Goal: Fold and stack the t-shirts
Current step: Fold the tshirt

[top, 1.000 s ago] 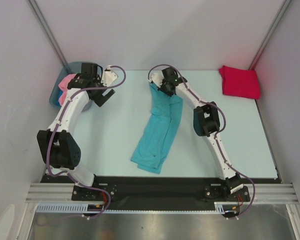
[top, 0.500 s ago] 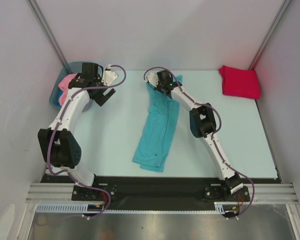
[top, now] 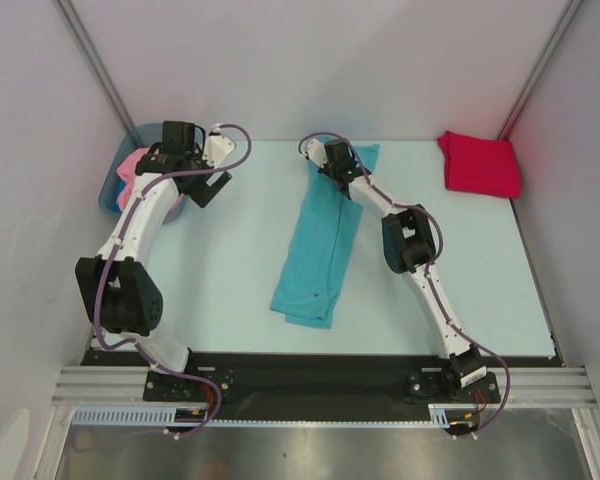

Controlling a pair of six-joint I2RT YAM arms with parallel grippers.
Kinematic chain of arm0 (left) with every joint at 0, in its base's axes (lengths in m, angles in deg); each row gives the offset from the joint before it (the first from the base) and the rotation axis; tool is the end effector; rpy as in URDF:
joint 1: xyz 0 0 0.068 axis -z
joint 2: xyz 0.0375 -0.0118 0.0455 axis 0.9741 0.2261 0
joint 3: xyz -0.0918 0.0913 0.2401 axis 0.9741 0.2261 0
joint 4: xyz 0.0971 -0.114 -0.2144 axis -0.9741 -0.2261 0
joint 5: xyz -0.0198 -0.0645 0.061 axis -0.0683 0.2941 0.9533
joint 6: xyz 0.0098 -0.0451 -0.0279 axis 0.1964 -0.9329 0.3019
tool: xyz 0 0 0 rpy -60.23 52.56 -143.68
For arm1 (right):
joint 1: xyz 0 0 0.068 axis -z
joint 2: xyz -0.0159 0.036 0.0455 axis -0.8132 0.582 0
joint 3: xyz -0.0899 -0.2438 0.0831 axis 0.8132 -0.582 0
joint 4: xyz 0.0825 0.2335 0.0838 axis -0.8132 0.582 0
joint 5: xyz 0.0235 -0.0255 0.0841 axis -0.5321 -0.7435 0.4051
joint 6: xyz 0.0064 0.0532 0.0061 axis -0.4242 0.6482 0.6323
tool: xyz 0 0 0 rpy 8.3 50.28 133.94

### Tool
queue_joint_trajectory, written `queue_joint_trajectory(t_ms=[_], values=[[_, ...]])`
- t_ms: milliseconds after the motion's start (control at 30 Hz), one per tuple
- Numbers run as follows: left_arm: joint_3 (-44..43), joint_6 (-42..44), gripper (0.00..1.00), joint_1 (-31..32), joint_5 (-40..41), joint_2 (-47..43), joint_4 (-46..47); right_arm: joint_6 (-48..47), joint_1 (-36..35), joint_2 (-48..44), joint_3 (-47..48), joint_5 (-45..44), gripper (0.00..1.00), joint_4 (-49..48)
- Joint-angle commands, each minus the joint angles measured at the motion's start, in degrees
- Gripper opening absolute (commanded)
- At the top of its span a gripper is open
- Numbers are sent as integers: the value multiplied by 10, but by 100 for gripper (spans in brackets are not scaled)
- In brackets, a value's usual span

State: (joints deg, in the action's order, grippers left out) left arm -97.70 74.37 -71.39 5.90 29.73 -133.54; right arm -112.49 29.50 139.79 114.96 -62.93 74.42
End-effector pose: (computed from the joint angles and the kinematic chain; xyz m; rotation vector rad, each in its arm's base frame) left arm 0.3643 -0.0323 0.3379 0.9162 2.2613 0.3778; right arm 0.5546 0.2462 0.1288 -1.1343 1.8505 -0.5376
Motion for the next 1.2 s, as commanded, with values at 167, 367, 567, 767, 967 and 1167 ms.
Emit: queue_joint_trajectory(t_ms=[167,367,567,767,967,1167], values=[[-1,-23,100,1,-25,-17,22,32,3,-91,-62,-51,30,-28],[32,-16,100,7,-36,-31,45,110,-7,-176,-43,13,83,98],[75,18,100,21,-64,-54,73,145,-32,-308,-127,110,86,260],[104,36,100,22,-68,-74,138,91,-104,-473,-405,141,82,312],[142,-37,100,18,-34,-101,168,83,-195,-576,-597,148,80,363],[261,-43,100,-3,17,-202,203,79,-245,-587,-635,155,79,325]])
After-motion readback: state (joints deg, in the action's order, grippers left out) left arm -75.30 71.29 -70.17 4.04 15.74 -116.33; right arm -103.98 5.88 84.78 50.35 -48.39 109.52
